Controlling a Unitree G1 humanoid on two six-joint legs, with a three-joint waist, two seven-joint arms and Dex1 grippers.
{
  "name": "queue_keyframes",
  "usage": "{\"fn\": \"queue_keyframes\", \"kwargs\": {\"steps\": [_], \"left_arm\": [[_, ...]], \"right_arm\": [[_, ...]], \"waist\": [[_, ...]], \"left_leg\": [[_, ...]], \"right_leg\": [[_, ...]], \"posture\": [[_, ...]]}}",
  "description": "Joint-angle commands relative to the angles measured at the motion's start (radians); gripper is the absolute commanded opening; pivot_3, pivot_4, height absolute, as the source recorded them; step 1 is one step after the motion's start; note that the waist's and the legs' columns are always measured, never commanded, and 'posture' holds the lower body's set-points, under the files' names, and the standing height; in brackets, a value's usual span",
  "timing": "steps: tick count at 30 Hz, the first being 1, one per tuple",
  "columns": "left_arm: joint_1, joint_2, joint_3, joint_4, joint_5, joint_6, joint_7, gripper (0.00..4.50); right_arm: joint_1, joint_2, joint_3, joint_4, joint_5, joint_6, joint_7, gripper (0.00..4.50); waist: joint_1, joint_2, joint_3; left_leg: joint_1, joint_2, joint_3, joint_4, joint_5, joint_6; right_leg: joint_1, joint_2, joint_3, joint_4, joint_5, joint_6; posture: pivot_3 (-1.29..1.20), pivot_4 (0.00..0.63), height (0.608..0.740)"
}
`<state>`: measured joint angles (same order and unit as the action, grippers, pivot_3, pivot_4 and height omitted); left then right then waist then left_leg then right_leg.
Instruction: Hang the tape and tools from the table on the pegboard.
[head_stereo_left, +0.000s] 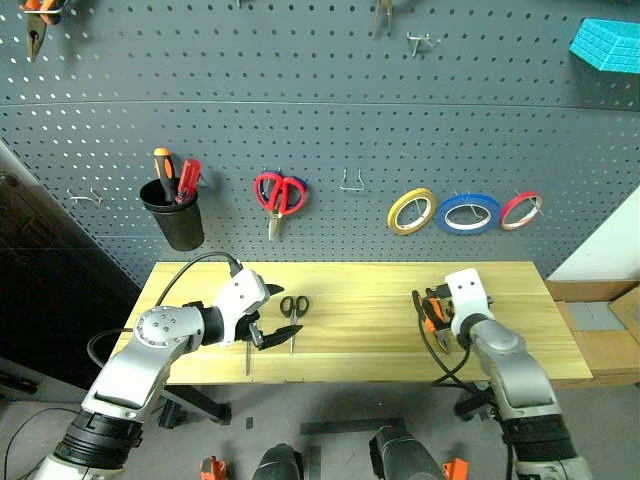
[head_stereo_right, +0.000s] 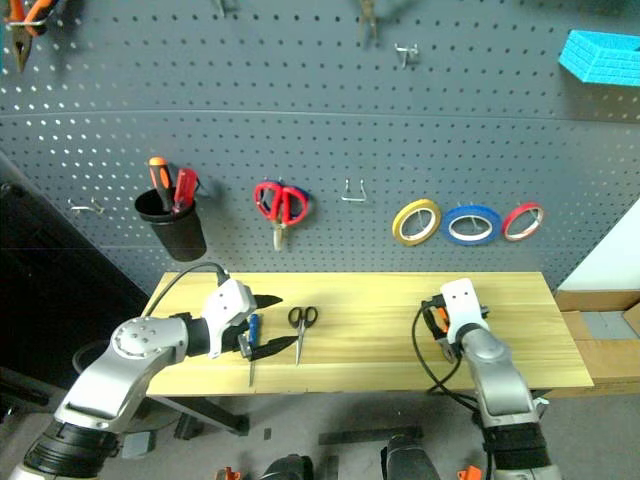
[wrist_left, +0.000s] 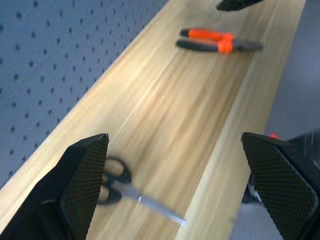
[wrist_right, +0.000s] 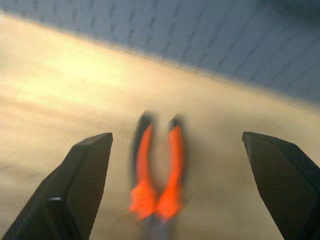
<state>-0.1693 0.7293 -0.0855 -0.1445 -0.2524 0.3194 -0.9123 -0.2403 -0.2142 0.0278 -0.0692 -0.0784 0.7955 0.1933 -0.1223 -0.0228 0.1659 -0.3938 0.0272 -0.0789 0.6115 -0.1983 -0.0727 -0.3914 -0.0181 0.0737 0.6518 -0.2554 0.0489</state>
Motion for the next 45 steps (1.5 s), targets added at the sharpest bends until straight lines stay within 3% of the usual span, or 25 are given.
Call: {"fn": "queue_keyframes", "kwargs": {"steps": [1,23,26,30,35,38,45], "left_arm": [[-0.024,0.001,0.018,0.002,0.009,-0.032,-0.008,4.5],[-0.016,-0.024,0.009,0.0,0.02,-0.037,-0.008,4.5],[-0.014,-0.027,0.011,0.002,0.021,-0.038,-0.007,4.5],[-0.001,-0.048,0.035,0.003,-0.005,-0.027,0.01,4.5],[0.035,-0.081,0.095,-0.001,-0.055,0.004,0.043,4.5],[0.067,-0.086,0.117,-0.01,-0.02,-0.092,0.066,4.5],[0.1,-0.143,0.242,-0.04,-0.131,-0.072,0.119,4.5]], "right_arm": [[-0.077,0.0,-0.019,0.069,0.008,0.1,-0.015,4.46],[-0.43,-0.034,-0.046,0.922,0.055,-0.12,0.042,4.46],[-0.456,-0.043,-0.039,0.984,0.05,-0.138,0.062,3.92],[-0.454,-0.028,-0.011,1.004,0.029,-0.197,0.055,2.63],[-0.399,0.006,0.012,0.855,0.009,-0.266,0.001,2.62],[-0.305,0.03,0.019,0.556,0.022,-0.239,-0.006,2.62],[-0.074,0.103,0.104,-0.203,0.039,-0.27,0.003,2.62]], "waist": [[0.004,0.0,0.0],[-0.019,-0.001,-0.001],[-0.019,-0.001,-0.002],[-0.019,-0.002,-0.006],[-0.02,-0.002,-0.007],[-0.019,-0.002,-0.007],[-0.016,0.0,-0.006]], "left_leg": [[0.0,0.0,0.0,0.0,0.0,0.0],[-0.004,0.0,0.0,0.0,0.0,0.0],[-0.004,0.0,0.0,0.0,0.0,0.001],[-0.004,0.0,0.0,0.0,0.0,0.001],[-0.003,0.001,0.0,0.001,0.0,0.001],[-0.005,0.001,0.0,0.001,0.0,0.001],[-0.007,0.002,0.0,-0.001,0.0,0.001]], "right_leg": [[0.0,0.0,0.0,0.0,0.0,0.0],[-0.007,0.0,-0.001,0.006,0.003,0.006],[-0.007,0.001,0.0,0.007,0.003,0.006],[-0.006,0.001,0.0,0.007,0.003,0.006],[-0.007,0.001,0.0,0.008,0.003,0.006],[-0.01,0.002,0.001,0.012,0.002,0.005],[-0.014,0.002,0.001,0.013,0.001,0.004]], "posture": [[-0.11,0.105,0.74],[-0.08,0.097,0.74],[-0.08,0.097,0.74],[-0.07,0.099,0.74],[-0.07,0.106,0.74],[-0.07,0.11,0.74],[-0.07,0.12,0.74]]}}
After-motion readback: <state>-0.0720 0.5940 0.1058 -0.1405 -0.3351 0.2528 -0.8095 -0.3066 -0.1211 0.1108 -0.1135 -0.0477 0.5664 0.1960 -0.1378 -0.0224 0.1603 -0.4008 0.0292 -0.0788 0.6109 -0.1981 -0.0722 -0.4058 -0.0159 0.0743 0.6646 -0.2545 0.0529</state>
